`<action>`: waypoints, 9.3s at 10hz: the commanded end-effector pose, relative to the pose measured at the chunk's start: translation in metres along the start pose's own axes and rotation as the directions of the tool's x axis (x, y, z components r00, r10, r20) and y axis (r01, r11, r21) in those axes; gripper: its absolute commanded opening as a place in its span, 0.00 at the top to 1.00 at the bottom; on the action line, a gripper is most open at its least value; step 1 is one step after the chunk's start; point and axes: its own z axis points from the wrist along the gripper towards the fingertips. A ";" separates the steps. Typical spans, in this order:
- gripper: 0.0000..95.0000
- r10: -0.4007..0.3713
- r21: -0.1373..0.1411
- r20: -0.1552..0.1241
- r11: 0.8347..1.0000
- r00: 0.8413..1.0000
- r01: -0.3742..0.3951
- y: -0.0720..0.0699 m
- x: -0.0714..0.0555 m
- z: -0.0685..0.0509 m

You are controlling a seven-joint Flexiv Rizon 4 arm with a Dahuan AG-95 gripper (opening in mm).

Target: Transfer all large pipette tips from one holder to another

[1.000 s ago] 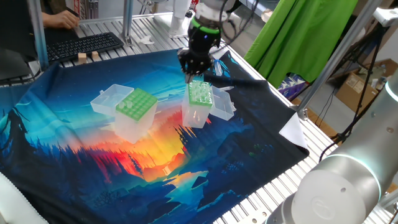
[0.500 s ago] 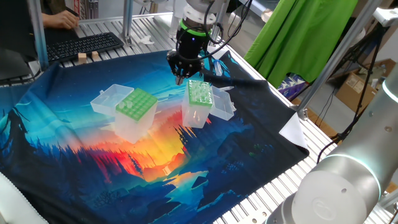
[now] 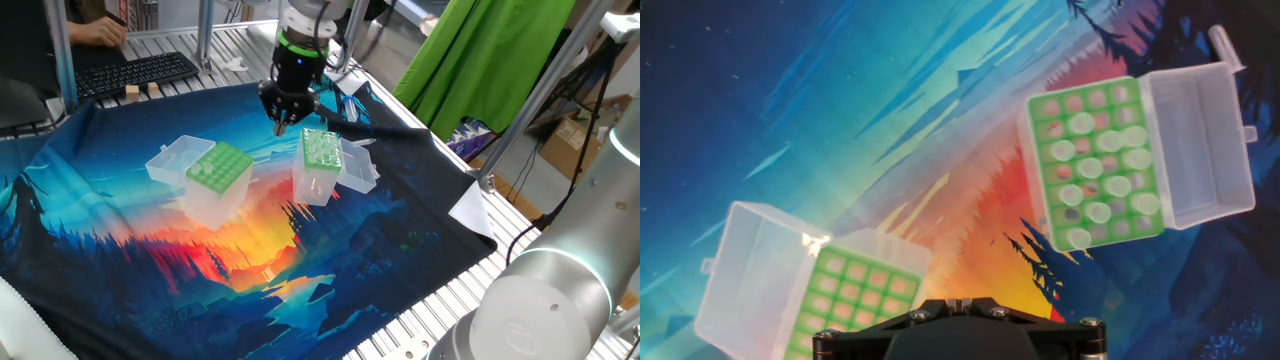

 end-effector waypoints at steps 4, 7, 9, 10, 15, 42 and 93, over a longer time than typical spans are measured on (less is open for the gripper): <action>1.00 0.004 -0.007 0.078 1.000 0.997 -0.003 -0.001 0.002 -0.001; 1.00 -0.081 0.033 0.087 0.996 0.993 0.078 -0.001 0.002 -0.001; 1.00 -0.066 0.069 0.077 0.996 0.995 0.061 -0.001 0.002 -0.001; 1.00 -0.071 0.070 0.077 0.995 0.995 0.066 -0.001 0.002 -0.001; 1.00 -0.006 0.047 0.067 0.999 0.998 0.003 -0.001 0.002 -0.001; 1.00 0.347 0.035 0.072 0.936 0.935 -0.350 0.118 0.055 0.048; 1.00 0.298 -0.008 0.046 0.955 0.953 -0.298 0.107 0.068 0.062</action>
